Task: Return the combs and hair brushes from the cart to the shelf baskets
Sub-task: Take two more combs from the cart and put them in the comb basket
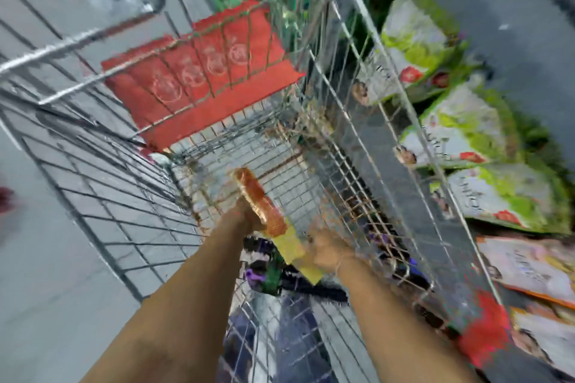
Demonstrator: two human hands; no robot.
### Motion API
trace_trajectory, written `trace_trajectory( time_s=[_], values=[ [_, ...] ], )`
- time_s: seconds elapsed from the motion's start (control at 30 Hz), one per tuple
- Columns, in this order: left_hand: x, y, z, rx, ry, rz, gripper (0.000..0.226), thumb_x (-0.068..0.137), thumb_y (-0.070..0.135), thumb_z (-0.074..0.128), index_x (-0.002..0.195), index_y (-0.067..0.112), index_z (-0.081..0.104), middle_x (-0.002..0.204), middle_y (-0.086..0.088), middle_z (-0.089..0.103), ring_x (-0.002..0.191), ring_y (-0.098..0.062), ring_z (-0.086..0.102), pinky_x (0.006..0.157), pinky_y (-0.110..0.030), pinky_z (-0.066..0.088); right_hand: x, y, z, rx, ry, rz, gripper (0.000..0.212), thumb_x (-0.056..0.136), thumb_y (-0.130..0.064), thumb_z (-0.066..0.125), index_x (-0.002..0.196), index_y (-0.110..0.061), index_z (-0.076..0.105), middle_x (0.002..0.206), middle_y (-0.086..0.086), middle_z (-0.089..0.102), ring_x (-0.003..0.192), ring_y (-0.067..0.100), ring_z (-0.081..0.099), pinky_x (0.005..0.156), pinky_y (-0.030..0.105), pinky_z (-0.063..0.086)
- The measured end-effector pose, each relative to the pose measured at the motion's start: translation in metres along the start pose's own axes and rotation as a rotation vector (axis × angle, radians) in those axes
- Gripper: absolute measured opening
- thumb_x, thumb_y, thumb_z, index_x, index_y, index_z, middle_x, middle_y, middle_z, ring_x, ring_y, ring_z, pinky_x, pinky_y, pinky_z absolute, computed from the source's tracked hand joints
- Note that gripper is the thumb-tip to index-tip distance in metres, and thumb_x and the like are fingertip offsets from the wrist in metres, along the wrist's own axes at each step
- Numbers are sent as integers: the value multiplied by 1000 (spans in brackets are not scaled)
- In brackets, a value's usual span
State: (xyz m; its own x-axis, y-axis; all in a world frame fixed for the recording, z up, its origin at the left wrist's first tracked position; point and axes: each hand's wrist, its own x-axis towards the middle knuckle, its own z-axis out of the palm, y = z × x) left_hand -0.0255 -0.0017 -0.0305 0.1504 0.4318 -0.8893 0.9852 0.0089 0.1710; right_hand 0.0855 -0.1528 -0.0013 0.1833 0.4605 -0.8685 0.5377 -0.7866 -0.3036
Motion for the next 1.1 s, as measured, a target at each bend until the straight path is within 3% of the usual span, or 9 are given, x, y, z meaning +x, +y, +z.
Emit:
trace_trajectory(
  time_s=[0.13, 0.2, 0.33, 0.47, 0.6, 0.7, 0.83, 0.93, 1.1],
  values=[
    [12, -9, 24, 112, 64, -146, 69, 76, 56, 58, 131, 16, 50, 136, -15, 51, 126, -32, 47, 106, -42, 41, 28, 5, 45, -27, 182, 22, 57, 80, -30, 64, 129, -17, 39, 135, 12, 47, 122, 29, 45, 96, 36, 41],
    [13, -6, 31, 79, 141, -210, 83, 67, 72, 56, 130, 19, 50, 136, -15, 50, 128, -33, 43, 106, -43, 36, 36, 7, 52, 98, 242, 46, 48, 72, -32, 73, 112, -19, 49, 116, 6, 59, 106, 26, 53, 86, 36, 47],
    [16, 11, 39, 12, 255, -208, 75, 70, 65, 61, 125, 16, 52, 133, -13, 51, 126, -32, 43, 100, -39, 40, 44, 20, 32, 473, 279, 13, 34, 70, -9, 76, 98, -9, 58, 88, 1, 62, 70, 13, 55, 48, 11, 40],
    [21, 25, 37, -350, 258, -158, 59, 82, 52, 56, 124, 10, 54, 130, -17, 57, 124, -34, 47, 104, -42, 42, 46, 37, -10, 684, 366, 23, 18, 89, -16, 57, 89, 0, 65, 83, 18, 65, 80, 25, 58, 63, 25, 46],
    [24, 30, 36, -439, 347, -153, 42, 91, 37, 48, 117, 6, 59, 123, -19, 62, 117, -35, 53, 98, -39, 43, 52, 49, -37, 52, 77, 192, 48, 86, -47, 53, 52, -15, 42, 73, 13, 54, 71, 24, 51, 66, 31, 38],
    [28, 31, 39, -466, 372, -185, 48, 92, 42, 43, 115, 2, 57, 120, -20, 62, 114, -35, 54, 95, -39, 43, 57, 41, -53, 47, 376, 158, 41, 85, -47, 53, 70, -9, 55, 89, 17, 62, 75, 24, 52, 64, 28, 36],
    [31, 43, 49, -511, 218, -249, 55, 78, 61, 52, 89, 8, 59, 98, -15, 63, 81, -28, 62, 68, -30, 49, 78, 13, -55, 66, 568, 57, 33, 90, -37, 50, 101, -7, 59, 107, 19, 63, 93, 34, 59, 74, 36, 47],
    [37, 57, 57, -369, 251, -228, 66, 76, 64, 50, 111, 9, 54, 107, -12, 65, 100, -29, 63, 85, -37, 50, 94, 2, -40, 100, 518, 51, 35, 90, -30, 52, 116, -6, 50, 124, 21, 53, 114, 37, 50, 89, 42, 46],
    [36, 46, 56, -645, 646, -132, 26, 82, 18, 54, 103, 2, 54, 107, -19, 63, 103, -35, 58, 89, -42, 50, 95, 2, -17, 216, 547, 103, 41, 85, -40, 57, 112, -9, 53, 118, 15, 58, 104, 32, 56, 71, 31, 36]
  ],
)
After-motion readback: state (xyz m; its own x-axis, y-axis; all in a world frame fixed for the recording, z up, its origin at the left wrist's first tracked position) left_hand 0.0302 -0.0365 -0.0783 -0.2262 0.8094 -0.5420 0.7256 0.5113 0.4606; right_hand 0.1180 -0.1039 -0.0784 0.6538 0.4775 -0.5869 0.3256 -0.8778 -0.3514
